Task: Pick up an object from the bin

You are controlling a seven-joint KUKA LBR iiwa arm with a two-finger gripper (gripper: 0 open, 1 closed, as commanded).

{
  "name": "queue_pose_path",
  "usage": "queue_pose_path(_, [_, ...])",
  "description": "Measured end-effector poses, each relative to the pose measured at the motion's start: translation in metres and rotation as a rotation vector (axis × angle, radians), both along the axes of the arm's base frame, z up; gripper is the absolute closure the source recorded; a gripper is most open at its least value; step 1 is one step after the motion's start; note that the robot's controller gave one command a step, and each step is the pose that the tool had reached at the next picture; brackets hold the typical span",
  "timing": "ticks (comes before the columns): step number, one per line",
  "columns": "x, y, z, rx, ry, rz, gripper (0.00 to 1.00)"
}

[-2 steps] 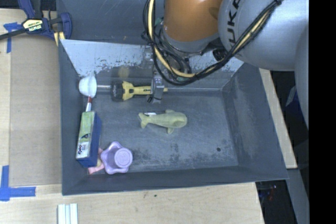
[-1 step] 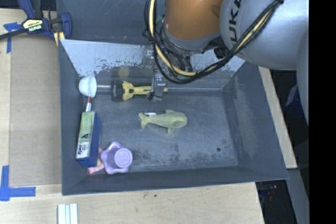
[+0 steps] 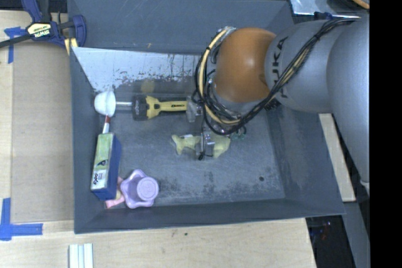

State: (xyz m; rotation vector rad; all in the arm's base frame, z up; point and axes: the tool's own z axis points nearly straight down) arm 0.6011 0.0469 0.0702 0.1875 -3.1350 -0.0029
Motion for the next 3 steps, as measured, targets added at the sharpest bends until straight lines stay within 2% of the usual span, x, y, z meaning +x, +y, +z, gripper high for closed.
queue_pose_path(1, [-0.015, 0.0, 0.09, 0.003, -0.015, -0.106, 0.0])
queue_pose_path(2, [-0.028, -0.016, 0.03, -0.002, 0.01, -0.07, 0.0])
queue_pose_path(3, [-0.023, -0.011, 0.001, 0.005, -0.023, -0.113, 0.0])
